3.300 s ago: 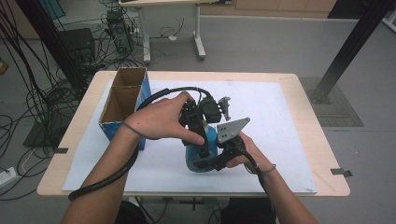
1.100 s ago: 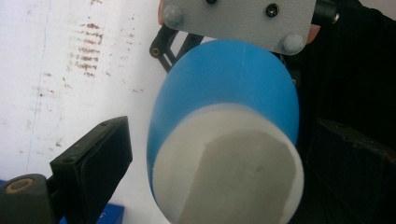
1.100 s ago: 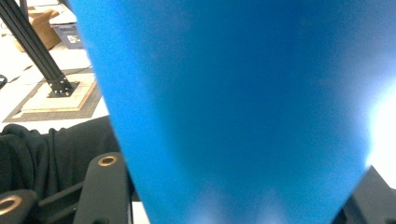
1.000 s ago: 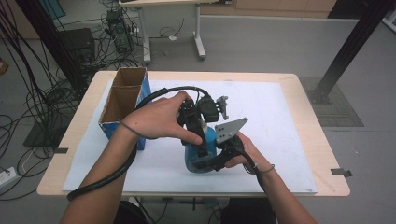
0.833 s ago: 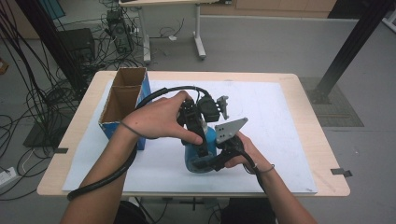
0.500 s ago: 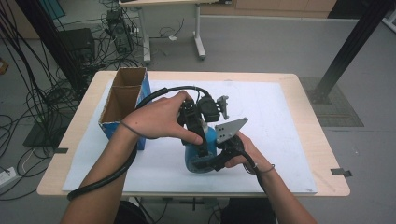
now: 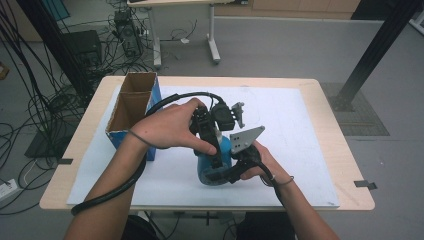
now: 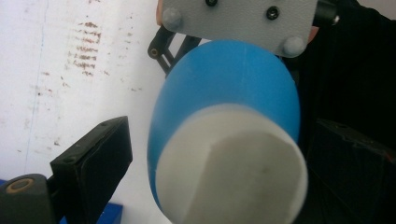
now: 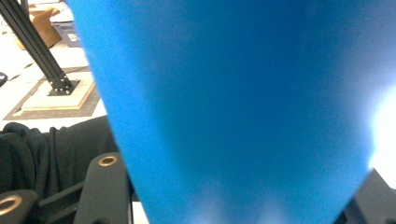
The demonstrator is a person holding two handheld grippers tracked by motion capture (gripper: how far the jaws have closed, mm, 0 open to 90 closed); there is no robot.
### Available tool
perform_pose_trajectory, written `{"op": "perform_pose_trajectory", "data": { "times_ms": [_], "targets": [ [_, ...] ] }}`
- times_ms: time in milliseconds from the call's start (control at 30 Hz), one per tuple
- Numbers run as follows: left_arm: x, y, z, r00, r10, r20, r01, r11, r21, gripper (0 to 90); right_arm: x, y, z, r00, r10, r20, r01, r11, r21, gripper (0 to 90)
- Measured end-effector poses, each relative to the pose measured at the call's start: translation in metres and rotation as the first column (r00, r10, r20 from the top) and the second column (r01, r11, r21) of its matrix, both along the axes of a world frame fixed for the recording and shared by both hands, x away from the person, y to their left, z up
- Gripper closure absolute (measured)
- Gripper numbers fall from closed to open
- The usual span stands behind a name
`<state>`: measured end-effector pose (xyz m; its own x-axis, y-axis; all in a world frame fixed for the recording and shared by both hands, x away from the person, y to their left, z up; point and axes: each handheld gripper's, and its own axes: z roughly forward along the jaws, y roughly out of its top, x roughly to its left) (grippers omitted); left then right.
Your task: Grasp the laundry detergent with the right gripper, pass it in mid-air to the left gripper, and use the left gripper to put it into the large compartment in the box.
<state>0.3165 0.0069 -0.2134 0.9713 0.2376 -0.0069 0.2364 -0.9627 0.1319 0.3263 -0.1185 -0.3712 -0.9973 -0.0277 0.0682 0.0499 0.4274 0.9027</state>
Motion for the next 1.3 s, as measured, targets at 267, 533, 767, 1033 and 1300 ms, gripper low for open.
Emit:
{"op": "perform_pose_trajectory", "data": {
  "times_ms": [267, 533, 767, 1033, 1300],
  "targets": [
    [-0.0010, -0.0017, -0.0013, 1.0000, -0.007, 0.005, 0.007, 1.0000, -0.003, 7.1, -0.0012, 0.0005, 0.0018, 1.0000, 0.005, 0.009, -0.005, 1.0000, 0.001, 40.9],
    [-0.0007, -0.0028, -0.0037, 0.9997, -0.023, -0.002, 0.023, 0.9995, 0.022, 12.8, -0.0019, 0.0011, 0.0027, 0.9999, 0.009, 0.012, -0.009, 1.0000, 0.000, 40.9],
    [-0.0015, -0.0027, -0.0026, 0.9996, -0.028, -0.007, 0.028, 0.9993, 0.025, 26.1, -0.0029, 0.0011, 0.0032, 1.0000, 0.008, 0.003, -0.008, 1.0000, 0.002, 40.9],
    [-0.0011, -0.0030, -0.0006, 0.9997, -0.024, -0.009, 0.024, 0.9995, 0.022, 35.1, -0.0032, 0.0012, 0.0034, 0.9999, 0.011, 0.012, -0.011, 0.9999, 0.001, 40.9],
    [-0.0026, -0.0042, 0.0004, 0.9995, -0.030, -0.012, 0.031, 0.9987, 0.040, 35.8, -0.0044, 0.0013, 0.0037, 0.9998, 0.015, 0.009, -0.015, 0.9999, 0.003, 40.9]
  ]
}}
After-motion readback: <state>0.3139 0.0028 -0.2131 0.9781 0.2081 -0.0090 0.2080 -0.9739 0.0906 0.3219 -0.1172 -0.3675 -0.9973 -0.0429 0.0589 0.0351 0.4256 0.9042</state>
